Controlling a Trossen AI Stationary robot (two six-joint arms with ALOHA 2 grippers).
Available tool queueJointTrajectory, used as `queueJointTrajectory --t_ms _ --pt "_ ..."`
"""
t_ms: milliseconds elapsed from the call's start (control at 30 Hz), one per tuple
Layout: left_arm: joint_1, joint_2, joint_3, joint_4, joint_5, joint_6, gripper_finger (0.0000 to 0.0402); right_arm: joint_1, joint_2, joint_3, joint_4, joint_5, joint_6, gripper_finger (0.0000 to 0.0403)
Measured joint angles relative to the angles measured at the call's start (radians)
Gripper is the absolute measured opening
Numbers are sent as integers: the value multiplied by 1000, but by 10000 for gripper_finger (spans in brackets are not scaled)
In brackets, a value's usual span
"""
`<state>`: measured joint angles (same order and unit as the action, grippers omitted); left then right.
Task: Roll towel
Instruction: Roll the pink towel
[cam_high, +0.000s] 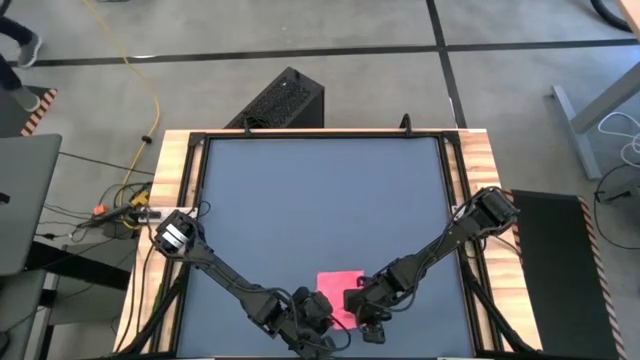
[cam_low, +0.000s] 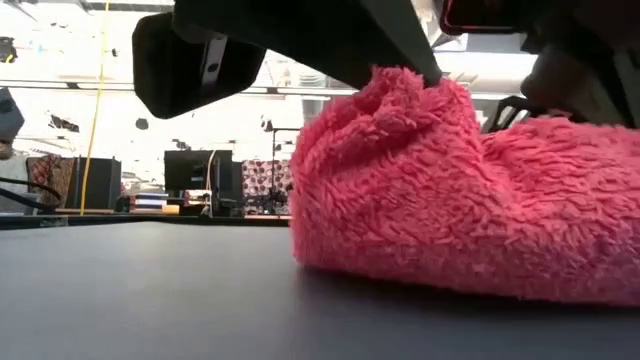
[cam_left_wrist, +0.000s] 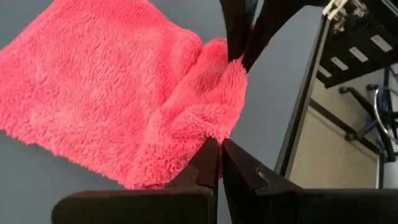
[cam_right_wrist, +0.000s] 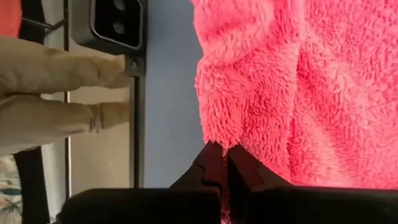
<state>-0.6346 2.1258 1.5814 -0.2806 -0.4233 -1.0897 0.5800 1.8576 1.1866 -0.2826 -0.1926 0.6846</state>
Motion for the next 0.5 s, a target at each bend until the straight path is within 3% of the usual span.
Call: queueJointTrajectory --t_ms 167,300,500 --pt "5 0 -9 15 28 -6 0 3 0 0 44 12 9 19" --pt "5 -1 -89 58 77 -128 0 2 0 1 11 36 43 19" --pt "-25 0 -248 287 79 -315 0 1 0 2 -67 74 79 21"
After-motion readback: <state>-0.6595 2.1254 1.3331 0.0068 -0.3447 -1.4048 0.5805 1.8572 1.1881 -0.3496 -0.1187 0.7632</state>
